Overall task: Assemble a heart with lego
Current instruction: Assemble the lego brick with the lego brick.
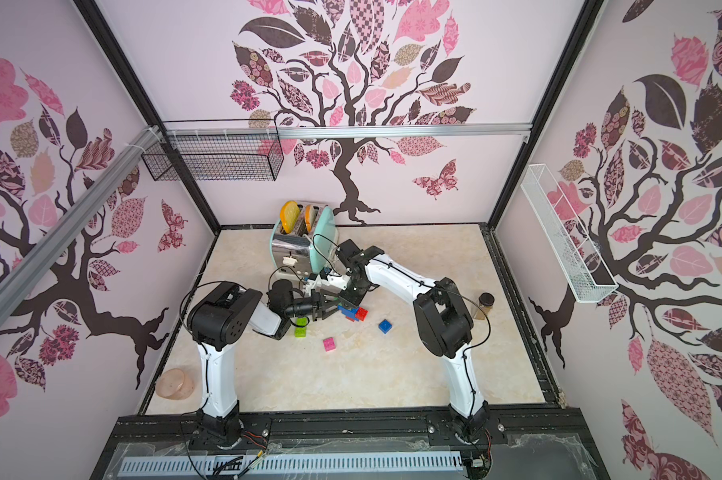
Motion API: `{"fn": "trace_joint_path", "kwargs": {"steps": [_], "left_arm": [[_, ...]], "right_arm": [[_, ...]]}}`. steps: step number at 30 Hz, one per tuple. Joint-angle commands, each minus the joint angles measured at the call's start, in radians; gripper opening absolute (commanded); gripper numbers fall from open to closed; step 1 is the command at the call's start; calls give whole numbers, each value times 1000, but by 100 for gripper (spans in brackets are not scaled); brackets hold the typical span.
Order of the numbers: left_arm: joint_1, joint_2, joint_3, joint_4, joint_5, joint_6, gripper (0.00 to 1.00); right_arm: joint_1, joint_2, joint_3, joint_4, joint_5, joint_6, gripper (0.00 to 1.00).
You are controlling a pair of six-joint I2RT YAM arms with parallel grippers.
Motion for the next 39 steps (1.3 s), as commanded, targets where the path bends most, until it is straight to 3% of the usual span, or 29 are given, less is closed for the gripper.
{"fn": "trace_joint_path", "kwargs": {"steps": [1,2,5,13,21,28,32,39], "left_arm": [[-6,19,9,6,2,13,20],[-5,19,9,6,2,14,20],[-6,23,11,4,0,14,36],[-6,18,14,-22,-3,28,53],[-5,18,17,-32,-4,32,56],[-5,19,17,-28,-5,30,46],[-4,18,16,-18,-3,27,32],[-5,16,14,-15,-3,27,28]], "right_arm": [[14,14,-75,-8,-46,-12,25],[14,4,-87,6,-55,-9,25],[14,-16,-107,16,-82,-3,25],[15,-37,-150,34,-87,15,25],[32,-101,-264,154,-60,55,24],[36,-96,-272,130,-50,11,24],[36,-75,-234,82,-44,3,24],[36,-80,-245,99,-42,16,29]]}}
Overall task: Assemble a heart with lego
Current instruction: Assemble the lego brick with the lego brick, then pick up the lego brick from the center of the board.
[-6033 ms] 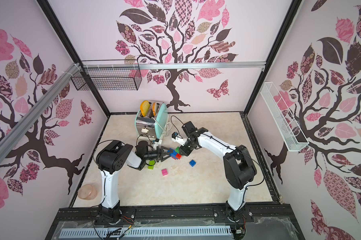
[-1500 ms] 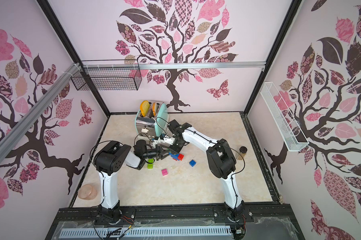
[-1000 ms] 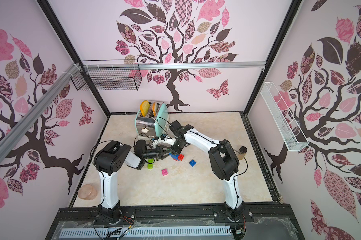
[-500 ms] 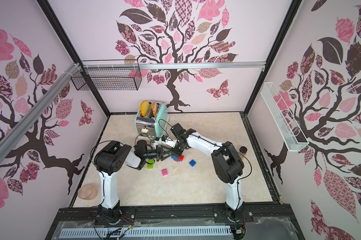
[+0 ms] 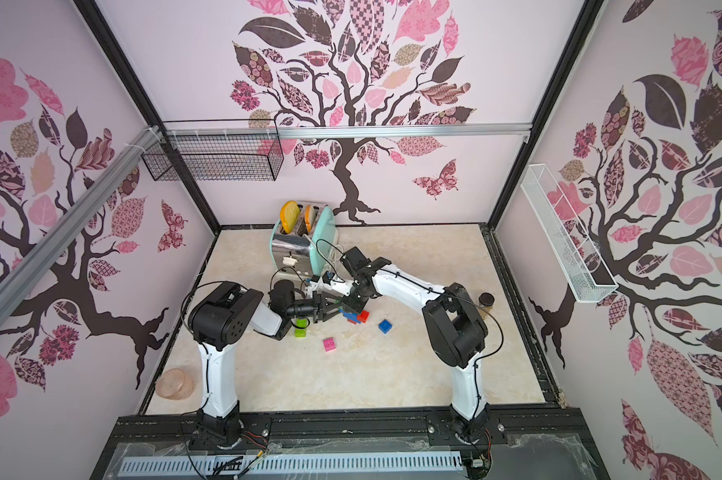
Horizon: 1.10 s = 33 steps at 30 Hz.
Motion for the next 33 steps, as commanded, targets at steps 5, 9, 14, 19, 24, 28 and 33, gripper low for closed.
{"fn": "trace_joint_path", "kwargs": {"steps": [5,9,14,19,24,28,33], "left_arm": [[0,13,8,14,-36,17,28],[2,14,10,10,-36,21,28],[26,22,15,17,-44,17,28],[37,-3,3,51,-49,2,28],[51,-81,-31,54,-81,-10,28],[97,-186,-87,6,-122,-4,28],[200,-406,-159,-295,-186,125,28]], "right_arm": [[21,-37,-70,-11,-41,42,45],[12,-152,-119,64,-44,85,57],[33,-251,-178,82,-59,129,61],[43,-337,-262,125,-60,195,63],[45,-390,-275,109,-105,224,64],[68,-420,-294,120,-108,255,65],[91,-424,-289,134,-148,324,67]]}}
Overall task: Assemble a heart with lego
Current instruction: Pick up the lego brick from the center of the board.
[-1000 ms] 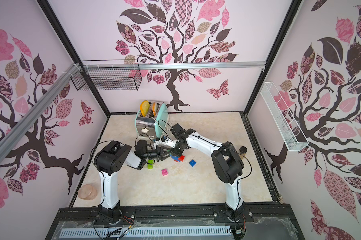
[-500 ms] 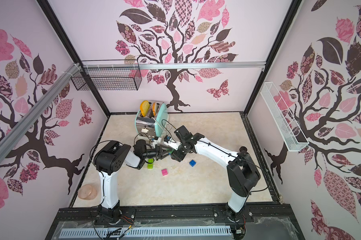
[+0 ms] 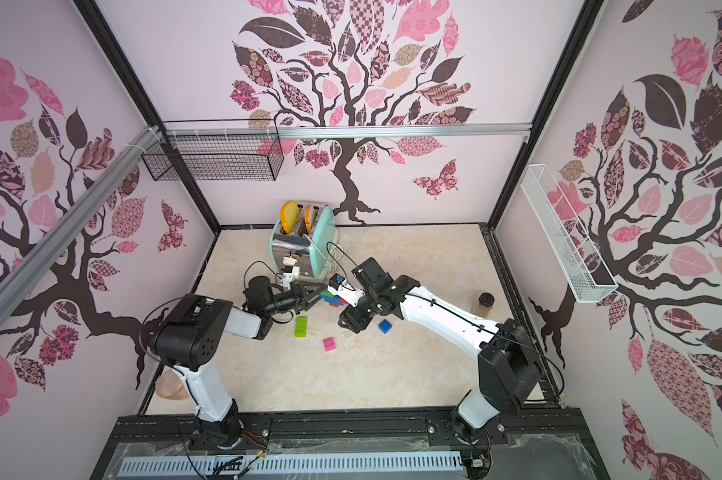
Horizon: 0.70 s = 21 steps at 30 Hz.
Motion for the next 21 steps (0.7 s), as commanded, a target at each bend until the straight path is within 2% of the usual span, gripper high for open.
{"fn": "trace_joint_path", "kwargs": {"steps": [1,6,9,14,18,21], "left_arm": [[64,-135,-37,-208,-63,103,28],[216,-410,-61,-598,-114,239,29],[309,-543,-65,-753,-119,297,29],[433,-654,-70,-886,-44,334,29],[547,-704,-90,-918,-13,340,28],[624,-712,-89,-925,25,334,28]], "right_arm": [[25,-5,10,23,-37,70,66],[80,69,50,63,-1,166,67],[102,156,110,71,22,261,67],[142,313,228,91,57,406,67],[153,415,307,109,63,499,67],[173,498,387,80,80,521,68]]}}
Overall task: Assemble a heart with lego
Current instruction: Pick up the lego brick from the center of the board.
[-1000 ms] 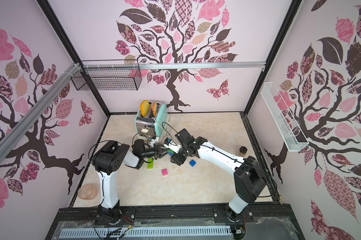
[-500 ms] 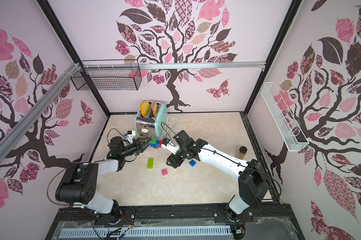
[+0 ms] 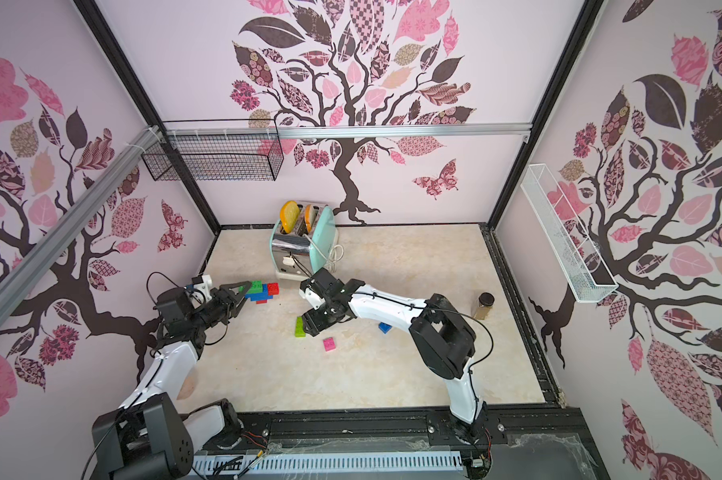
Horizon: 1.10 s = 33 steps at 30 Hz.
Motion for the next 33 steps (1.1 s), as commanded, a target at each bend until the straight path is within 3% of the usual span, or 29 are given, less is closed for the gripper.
{"fn": "trace_joint_path", "kwargs": {"steps": [1,13,20,24,28,33], "left_arm": [[62,-20,0,-43,62,25,28],[89,-56,-22,-12,68,8,28],[98,-52,-30,16,76,-10,28],[100,-47,-29,18,77,-12,28],[101,-42,-30,17,78,-10,28],[87,-46,-38,39,80,-11,28]], "right_arm": [[24,75,110,-18,44,83,68],[65,293,321,-95,194,183,72],[93,335,344,-100,261,194,71],[96,341,328,-103,285,183,59],[99,328,307,-119,315,152,40],[88,238,216,-104,352,82,31]]}}
